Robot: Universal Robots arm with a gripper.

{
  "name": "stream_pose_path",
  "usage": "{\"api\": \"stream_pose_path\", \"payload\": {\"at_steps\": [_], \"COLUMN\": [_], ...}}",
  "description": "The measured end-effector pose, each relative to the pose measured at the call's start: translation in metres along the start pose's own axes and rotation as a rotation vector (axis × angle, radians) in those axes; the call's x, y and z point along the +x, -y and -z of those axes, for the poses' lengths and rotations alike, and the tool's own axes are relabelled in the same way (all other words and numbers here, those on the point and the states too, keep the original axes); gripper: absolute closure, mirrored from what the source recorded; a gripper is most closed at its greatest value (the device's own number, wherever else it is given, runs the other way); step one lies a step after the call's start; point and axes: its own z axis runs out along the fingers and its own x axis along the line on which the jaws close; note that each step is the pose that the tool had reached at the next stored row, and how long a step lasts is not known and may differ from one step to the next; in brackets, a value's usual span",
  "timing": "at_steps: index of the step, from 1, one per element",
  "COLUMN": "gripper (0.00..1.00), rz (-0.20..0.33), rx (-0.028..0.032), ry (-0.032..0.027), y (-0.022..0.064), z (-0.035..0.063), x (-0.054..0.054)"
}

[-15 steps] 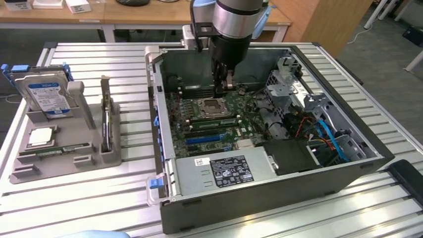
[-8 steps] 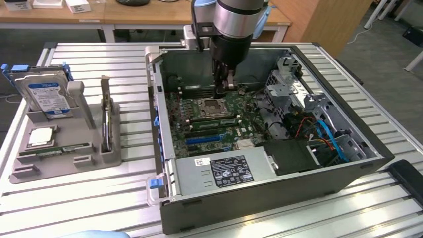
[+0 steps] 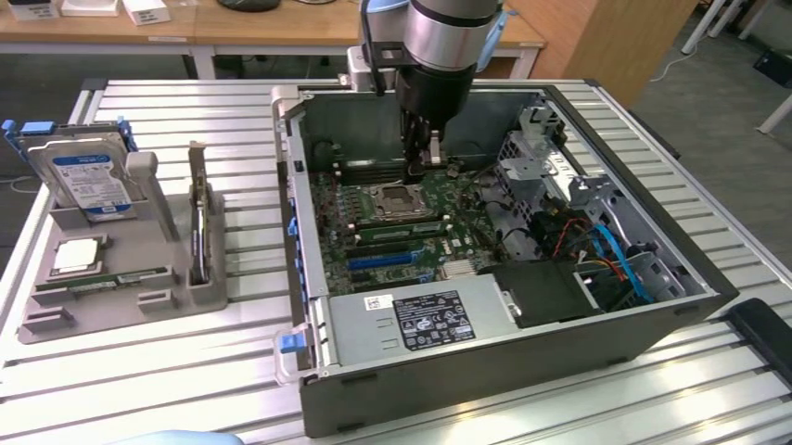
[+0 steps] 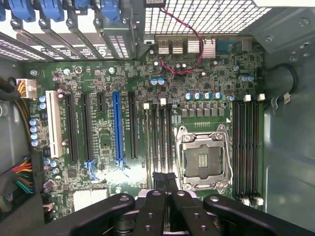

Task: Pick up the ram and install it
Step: 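Press down the ram until it locks into place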

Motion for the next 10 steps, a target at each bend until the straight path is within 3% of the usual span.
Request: {"api": "stream_pose_path", "payload": {"at_steps": [10], "gripper": [0.90], "rz": [0.000], "rx": [-0.0014], "ry": [-0.0013], "y": [0.0000], "z": [0.0000], "x": [0.0000]}}
